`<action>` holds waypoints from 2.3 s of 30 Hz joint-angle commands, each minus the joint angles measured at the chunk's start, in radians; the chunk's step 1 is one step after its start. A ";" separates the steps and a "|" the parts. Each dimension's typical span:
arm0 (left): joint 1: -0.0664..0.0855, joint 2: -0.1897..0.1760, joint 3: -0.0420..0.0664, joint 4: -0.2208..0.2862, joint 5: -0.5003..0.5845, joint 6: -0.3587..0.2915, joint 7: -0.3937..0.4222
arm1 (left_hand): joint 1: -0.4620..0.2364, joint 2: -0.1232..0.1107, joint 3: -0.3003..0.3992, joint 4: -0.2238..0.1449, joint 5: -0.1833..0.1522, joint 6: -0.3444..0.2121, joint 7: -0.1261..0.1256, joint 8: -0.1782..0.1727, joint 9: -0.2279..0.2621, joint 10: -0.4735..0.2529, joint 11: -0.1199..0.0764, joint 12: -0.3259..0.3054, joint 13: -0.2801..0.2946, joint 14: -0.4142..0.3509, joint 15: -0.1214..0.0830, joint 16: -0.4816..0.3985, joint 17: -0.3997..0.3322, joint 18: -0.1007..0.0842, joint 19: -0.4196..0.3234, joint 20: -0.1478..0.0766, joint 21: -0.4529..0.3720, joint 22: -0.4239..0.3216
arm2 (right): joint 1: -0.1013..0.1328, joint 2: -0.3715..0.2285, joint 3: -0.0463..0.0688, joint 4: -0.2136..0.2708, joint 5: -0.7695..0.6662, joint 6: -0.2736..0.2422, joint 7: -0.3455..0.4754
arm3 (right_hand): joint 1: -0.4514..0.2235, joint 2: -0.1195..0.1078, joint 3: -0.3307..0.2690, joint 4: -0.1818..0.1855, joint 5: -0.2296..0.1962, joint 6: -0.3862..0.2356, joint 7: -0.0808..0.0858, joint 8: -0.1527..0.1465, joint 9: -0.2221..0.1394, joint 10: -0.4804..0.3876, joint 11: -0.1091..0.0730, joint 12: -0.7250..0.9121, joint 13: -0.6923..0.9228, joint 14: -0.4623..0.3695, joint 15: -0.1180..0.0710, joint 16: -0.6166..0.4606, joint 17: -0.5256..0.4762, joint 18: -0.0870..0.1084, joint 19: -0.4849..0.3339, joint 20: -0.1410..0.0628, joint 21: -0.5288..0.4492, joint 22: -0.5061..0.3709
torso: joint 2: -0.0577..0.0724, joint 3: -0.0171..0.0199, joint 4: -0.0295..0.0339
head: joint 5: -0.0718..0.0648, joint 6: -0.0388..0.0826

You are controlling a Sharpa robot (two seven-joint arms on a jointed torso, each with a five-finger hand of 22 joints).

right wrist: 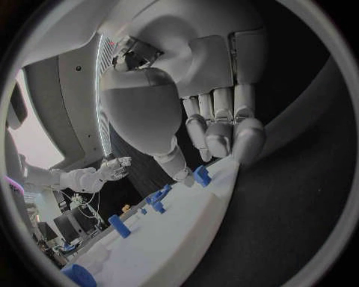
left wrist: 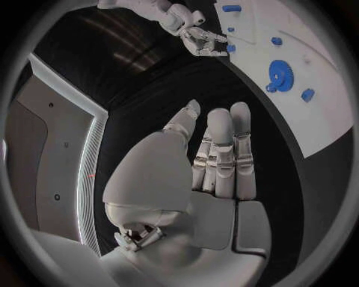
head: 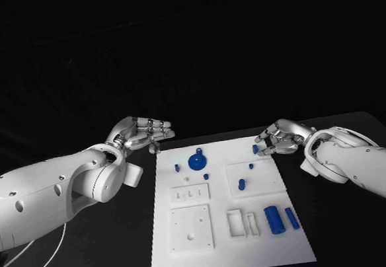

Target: Assemble the parts on the task board

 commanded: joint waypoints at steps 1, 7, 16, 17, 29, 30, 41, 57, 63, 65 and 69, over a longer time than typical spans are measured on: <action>0.000 0.002 0.001 0.002 -0.004 0.018 0.005 | 0.001 0.007 -0.006 0.002 0.004 -0.005 0.001 -0.001 0.000 -0.007 -0.003 0.003 0.001 0.001 -0.004 0.006 -0.001 0.009 0.002 0.001 -0.006 0.001 | -0.001 0.008 0.000 -0.006 -0.013 -0.017 -0.015 | -0.007 0.003 0.010 0.001 -0.011 0.014 0.001 -0.004 0.000 0.006 0.001 0.008 0.029 0.005 0.002 0.006 0.002 -0.001 0.065 0.001 0.000 0.106 | -0.001 0.0006 0.0005 | -0.001 0.000; 0.000 0.002 0.001 0.003 -0.005 0.020 0.003 | 0.002 0.008 -0.008 0.003 0.004 -0.006 0.000 -0.001 0.000 -0.010 -0.003 0.003 0.001 0.002 -0.006 0.007 -0.001 0.007 0.003 -0.001 -0.007 0.002 | -0.001 0.020 0.000 -0.020 -0.020 -0.029 -0.032 | -0.010 0.001 0.021 0.004 -0.019 0.016 0.002 -0.003 0.000 0.008 0.003 0.010 0.030 0.005 0.003 0.006 0.003 0.001 0.065 0.003 0.002 0.107 | -0.001 0.0011 -0.0005 | -0.001 -0.001; 0.000 0.003 0.001 0.002 -0.007 0.022 -0.001 | 0.002 0.008 -0.008 0.003 0.004 -0.006 0.000 -0.001 0.000 -0.010 -0.004 0.003 0.001 0.002 -0.007 0.008 -0.001 0.007 0.003 -0.002 -0.007 0.003 | -0.001 0.032 -0.001 -0.031 -0.023 -0.028 -0.039 | -0.010 0.000 0.028 0.005 -0.022 0.020 0.002 -0.003 0.000 0.007 0.004 0.010 0.030 0.005 0.003 0.006 0.004 0.002 0.065 0.004 0.002 0.108 | -0.001 0.0025 -0.0013 | 0.000 -0.003; 0.000 0.003 0.001 0.002 -0.007 0.022 -0.001 | 0.002 0.008 -0.008 0.003 0.004 -0.006 0.000 -0.001 0.000 -0.010 -0.004 0.003 0.001 0.002 -0.007 0.008 -0.001 0.007 0.003 -0.002 -0.007 0.003 | -0.001 0.033 -0.001 -0.032 -0.023 -0.028 -0.039 | -0.010 0.000 0.028 0.005 -0.022 0.020 0.002 -0.003 0.000 0.007 0.004 0.010 0.030 0.005 0.003 0.006 0.004 0.002 0.065 0.004 0.002 0.108 | -0.001 0.0030 -0.0015 | 0.001 -0.003; 0.000 0.003 0.001 0.003 -0.010 0.025 -0.004 | 0.003 0.010 -0.009 0.003 0.004 -0.008 -0.001 -0.001 0.000 -0.012 -0.005 0.003 0.001 0.002 -0.009 0.010 0.000 0.005 0.004 -0.004 -0.007 0.005 | -0.004 0.048 -0.005 -0.041 -0.025 -0.011 -0.038 | -0.012 0.003 0.035 0.005 -0.026 0.035 0.001 -0.003 0.001 0.008 0.004 0.013 0.032 0.005 0.003 0.006 0.005 0.002 0.065 0.004 0.002 0.108 | -0.002 0.0038 -0.0010 | 0.001 -0.009; 0.000 0.003 0.001 0.003 -0.010 0.025 -0.005 | 0.004 0.010 -0.009 0.002 0.004 -0.008 -0.002 -0.001 0.000 -0.013 -0.005 0.003 0.001 0.002 -0.010 0.010 0.000 0.004 0.004 -0.005 -0.008 0.006 | -0.005 0.049 -0.005 -0.041 -0.025 -0.010 -0.038 | -0.012 0.004 0.036 0.004 -0.027 0.038 0.000 -0.003 0.000 0.009 0.003 0.014 0.033 0.005 0.003 0.006 0.005 0.001 0.065 0.004 0.003 0.108 | -0.001 0.0037 -0.0013 | 0.000 -0.009; 0.000 0.003 0.001 0.003 -0.011 0.026 -0.007 | 0.004 0.010 -0.009 0.002 0.004 -0.008 -0.002 -0.001 0.000 -0.013 -0.005 0.003 0.001 0.002 -0.010 0.010 0.000 0.004 0.004 -0.005 -0.008 0.006 | -0.007 0.056 -0.007 -0.045 -0.027 -0.002 -0.037 | -0.022 0.023 0.088 -0.012 -0.061 0.082 -0.007 -0.004 0.000 0.010 0.001 0.017 0.036 0.005 0.000 0.004 0.006 -0.002 0.065 0.001 0.003 0.109 | -0.002 0.0038 -0.0017 | 0.000 -0.012; 0.000 0.003 0.001 0.002 -0.011 0.028 -0.011 | 0.002 0.015 0.014 -0.007 0.009 -0.006 -0.006 -0.001 0.000 -0.013 -0.008 0.003 0.001 0.002 -0.015 0.009 -0.001 0.001 0.003 -0.009 -0.008 0.013 | -0.012 0.065 -0.011 -0.054 -0.046 -0.019 -0.050 | -0.033 0.052 0.171 -0.035 -0.103 0.174 -0.028 -0.002 0.006 0.011 -0.010 0.017 0.038 0.005 -0.011 -0.001 0.005 -0.008 0.064 -0.009 -0.004 0.108 | -0.001 0.0055 -0.0020 | -0.001 -0.019; 0.000 0.004 0.001 -0.001 -0.012 0.036 -0.015 | -0.006 0.018 0.025 -0.007 0.008 0.003 -0.018 -0.001 0.000 -0.004 -0.015 0.002 0.001 0.001 -0.024 0.002 -0.003 -0.009 0.000 -0.019 -0.009 0.016 | -0.012 0.065 -0.011 -0.055 -0.046 -0.053 -0.055 | -0.035 0.059 0.174 -0.035 -0.099 0.200 -0.034 -0.002 0.010 0.014 -0.014 0.015 0.037 0.005 -0.017 -0.004 0.005 -0.012 0.064 -0.015 -0.006 0.108 | -0.003 0.0067 -0.0022 | -0.002 -0.018; 0.000 0.006 0.001 -0.003 -0.014 0.040 -0.018 | -0.008 0.018 0.026 -0.006 0.007 0.005 -0.016 -0.001 0.000 0.005 -0.015 0.003 0.001 0.001 -0.022 0.002 -0.003 -0.009 0.000 -0.018 -0.010 0.016 | -0.012 0.064 -0.011 -0.053 -0.046 -0.066 -0.058 | -0.035 0.059 0.175 -0.037 -0.086 0.206 -0.036 -0.002 0.011 0.013 -0.014 0.011 0.034 0.004 -0.018 -0.007 0.004 -0.012 0.064 -0.017 -0.007 0.108 | -0.003 0.0071 -0.0021 | -0.004 -0.015; 0.000 0.008 0.001 -0.007 -0.023 0.049 -0.031 | -0.020 0.021 0.037 0.002 0.005 0.030 -0.008 0.000 0.002 0.069 -0.018 0.002 0.000 -0.001 -0.010 0.002 -0.003 -0.004 -0.001 -0.010 -0.012 0.018 | -0.012 0.060 -0.011 -0.041 -0.048 -0.090 -0.064 | -0.034 0.060 0.177 -0.040 -0.086 0.214 -0.038 -0.002 0.013 0.013 -0.017 0.008 0.033 0.005 -0.019 -0.008 0.004 -0.012 0.064 -0.018 -0.005 0.108 | -0.003 0.0080 -0.0047 | -0.002 -0.015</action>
